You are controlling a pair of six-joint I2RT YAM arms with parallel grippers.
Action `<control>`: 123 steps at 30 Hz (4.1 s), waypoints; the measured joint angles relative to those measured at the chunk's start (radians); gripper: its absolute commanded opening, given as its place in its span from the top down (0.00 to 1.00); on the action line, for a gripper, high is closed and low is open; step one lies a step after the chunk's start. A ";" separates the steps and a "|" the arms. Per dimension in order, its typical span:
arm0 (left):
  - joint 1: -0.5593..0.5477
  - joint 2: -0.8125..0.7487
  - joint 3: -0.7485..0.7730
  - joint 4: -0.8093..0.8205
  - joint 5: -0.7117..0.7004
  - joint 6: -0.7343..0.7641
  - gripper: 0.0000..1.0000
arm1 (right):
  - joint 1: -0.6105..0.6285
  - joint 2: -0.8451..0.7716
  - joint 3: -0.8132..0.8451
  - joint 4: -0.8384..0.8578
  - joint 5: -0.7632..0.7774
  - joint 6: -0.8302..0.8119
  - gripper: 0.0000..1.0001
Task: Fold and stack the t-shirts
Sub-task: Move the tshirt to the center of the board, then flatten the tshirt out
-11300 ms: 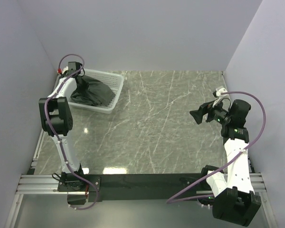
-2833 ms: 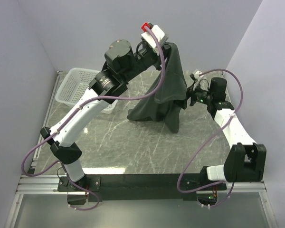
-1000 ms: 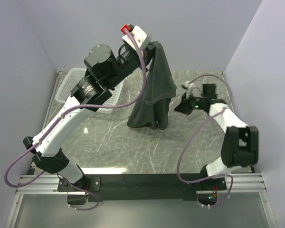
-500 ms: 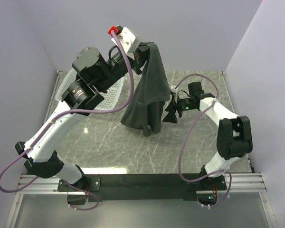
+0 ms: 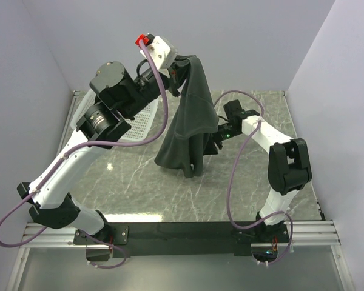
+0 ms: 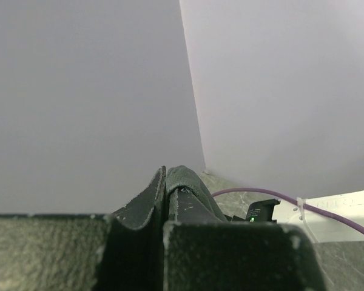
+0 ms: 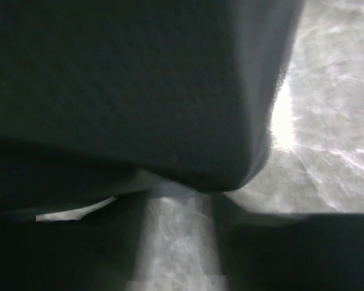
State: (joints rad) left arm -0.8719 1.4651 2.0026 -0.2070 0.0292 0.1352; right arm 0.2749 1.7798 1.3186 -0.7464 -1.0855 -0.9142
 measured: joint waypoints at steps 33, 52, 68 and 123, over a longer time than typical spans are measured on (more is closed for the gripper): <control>0.000 -0.400 -0.377 0.086 -0.081 -0.093 0.99 | -0.417 -0.879 0.367 -0.215 0.379 0.180 1.00; 0.000 -0.674 -0.793 0.277 -0.189 -0.516 0.99 | -0.544 -0.998 0.524 -0.287 0.681 0.241 1.00; 0.269 0.280 -0.855 0.428 -0.292 -0.833 1.00 | -0.471 -0.262 -0.046 0.222 0.736 0.404 1.00; 0.227 -0.067 -1.373 0.232 -0.049 -0.916 0.37 | -0.227 -0.608 -0.626 -0.080 0.667 -0.193 0.41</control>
State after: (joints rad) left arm -0.6453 1.3983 0.6296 0.0246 -0.0196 -0.7811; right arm 0.0483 1.1721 0.6926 -0.8261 -0.4187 -1.1076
